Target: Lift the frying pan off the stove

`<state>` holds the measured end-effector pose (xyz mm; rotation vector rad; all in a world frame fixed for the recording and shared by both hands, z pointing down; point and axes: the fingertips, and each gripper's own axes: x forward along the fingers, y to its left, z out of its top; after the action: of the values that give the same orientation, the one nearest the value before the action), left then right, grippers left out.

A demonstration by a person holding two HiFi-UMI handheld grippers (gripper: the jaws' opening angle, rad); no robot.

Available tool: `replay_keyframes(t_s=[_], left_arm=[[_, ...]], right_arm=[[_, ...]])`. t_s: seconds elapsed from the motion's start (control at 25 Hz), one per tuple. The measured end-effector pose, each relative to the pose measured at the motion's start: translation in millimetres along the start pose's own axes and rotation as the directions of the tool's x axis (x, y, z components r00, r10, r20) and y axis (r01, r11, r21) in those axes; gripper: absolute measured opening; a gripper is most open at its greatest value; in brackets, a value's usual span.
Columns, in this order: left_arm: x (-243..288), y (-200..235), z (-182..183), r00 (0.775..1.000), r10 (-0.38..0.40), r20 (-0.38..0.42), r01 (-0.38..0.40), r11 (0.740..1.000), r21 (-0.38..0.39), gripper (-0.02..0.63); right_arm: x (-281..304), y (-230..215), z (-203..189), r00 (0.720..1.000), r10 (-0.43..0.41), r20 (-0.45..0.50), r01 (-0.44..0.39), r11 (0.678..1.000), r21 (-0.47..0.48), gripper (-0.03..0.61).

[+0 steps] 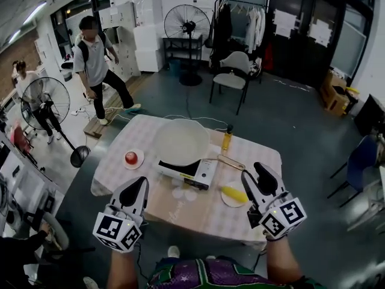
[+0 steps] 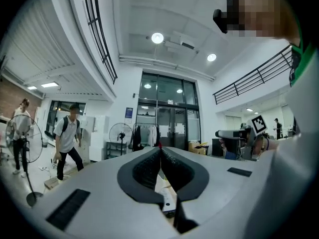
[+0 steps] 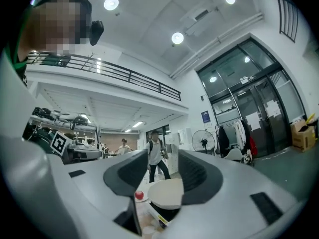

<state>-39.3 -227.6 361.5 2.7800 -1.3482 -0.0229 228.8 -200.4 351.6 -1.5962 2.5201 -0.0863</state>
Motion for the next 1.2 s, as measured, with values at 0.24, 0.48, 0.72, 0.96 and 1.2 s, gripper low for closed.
replay_keyframes(t_s=[0.24,0.48,0.72,0.96,1.2], left_arm=[[9,27,-4,0.999,-0.049,0.008,0.049,0.998,-0.034,0.023],[12,57,-10,0.996,-0.090,0.014,0.091,0.994,-0.060,0.023],[19,86,-14,0.990,-0.138,0.011,0.139,0.989,-0.044,0.023],[27,110,-26,0.981,-0.194,-0.008,0.194,0.980,-0.039,0.023],[45,119,-39,0.971,-0.240,-0.023,0.238,0.970,-0.055,0.023]], right_arm=[[30,10,-2,0.999,0.031,-0.029,-0.032,0.999,-0.035,0.448],[63,29,-17,0.995,0.045,-0.089,-0.054,0.993,-0.104,0.565],[96,41,-36,0.987,0.023,-0.159,-0.049,0.985,-0.164,0.580],[113,41,-59,0.982,-0.042,-0.184,0.011,0.986,-0.168,0.586],[114,32,-87,0.961,-0.080,-0.263,0.031,0.982,-0.187,0.586]])
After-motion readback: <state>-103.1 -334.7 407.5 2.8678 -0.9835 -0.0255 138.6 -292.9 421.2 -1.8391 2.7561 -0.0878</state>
